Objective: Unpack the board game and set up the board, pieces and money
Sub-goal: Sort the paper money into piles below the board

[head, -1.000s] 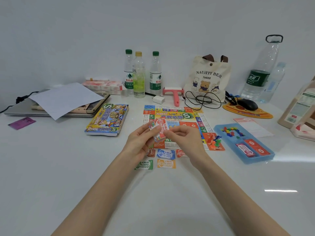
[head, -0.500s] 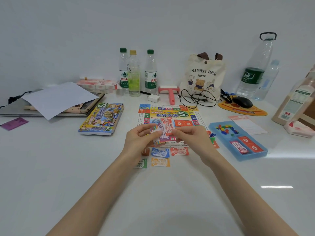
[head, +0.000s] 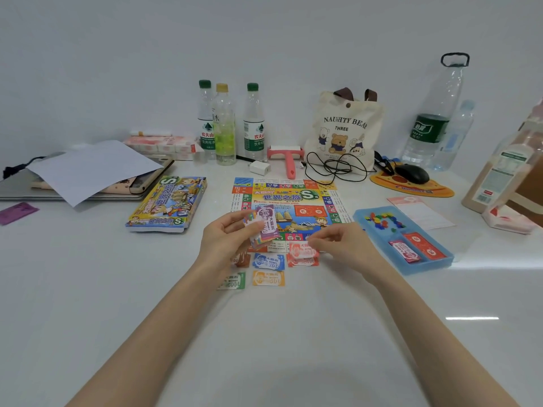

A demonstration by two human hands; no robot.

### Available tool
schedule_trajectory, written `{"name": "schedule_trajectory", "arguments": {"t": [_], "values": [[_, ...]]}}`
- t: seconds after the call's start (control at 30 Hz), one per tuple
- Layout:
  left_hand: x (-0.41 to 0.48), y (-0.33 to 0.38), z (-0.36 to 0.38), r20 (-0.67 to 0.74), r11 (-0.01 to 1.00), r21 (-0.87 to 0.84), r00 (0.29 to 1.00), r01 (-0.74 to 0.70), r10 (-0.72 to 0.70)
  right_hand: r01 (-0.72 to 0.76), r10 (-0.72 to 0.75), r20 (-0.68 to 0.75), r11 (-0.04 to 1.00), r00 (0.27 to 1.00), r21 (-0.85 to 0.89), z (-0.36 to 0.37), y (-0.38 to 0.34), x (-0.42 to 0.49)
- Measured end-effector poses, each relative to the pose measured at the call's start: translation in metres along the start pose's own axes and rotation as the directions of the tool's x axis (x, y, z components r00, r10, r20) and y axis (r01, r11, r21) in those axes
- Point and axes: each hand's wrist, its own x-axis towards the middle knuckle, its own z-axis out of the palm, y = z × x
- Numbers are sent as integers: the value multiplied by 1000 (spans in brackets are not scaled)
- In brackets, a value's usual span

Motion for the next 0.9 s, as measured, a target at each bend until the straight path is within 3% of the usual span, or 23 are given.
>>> {"name": "schedule_trajectory", "arguments": {"t": [0.23,0.6,0.7,0.8,0.9], "values": [[1,-1,-2,4,1000,8,1000,1,-1,14,-12,25,995,1000,-98,4,0,1],[1,0,-1,16,1000,-2,1000,22,-22,44,-74,-101,962,992,-270,11,-2,-8],[0,0,1,29,1000,17,999,23,-24,120,-143,-152,981,978,-154,14,-9,-10],[-2,-1,3,45,999,45,999,18,-20,205,-195,-108,975,975,88,21,-19,-14],[-4,-2,6,70,998,66,997,21,-25,210,-200,-73,960,977,184,32,-23,-17]]}}
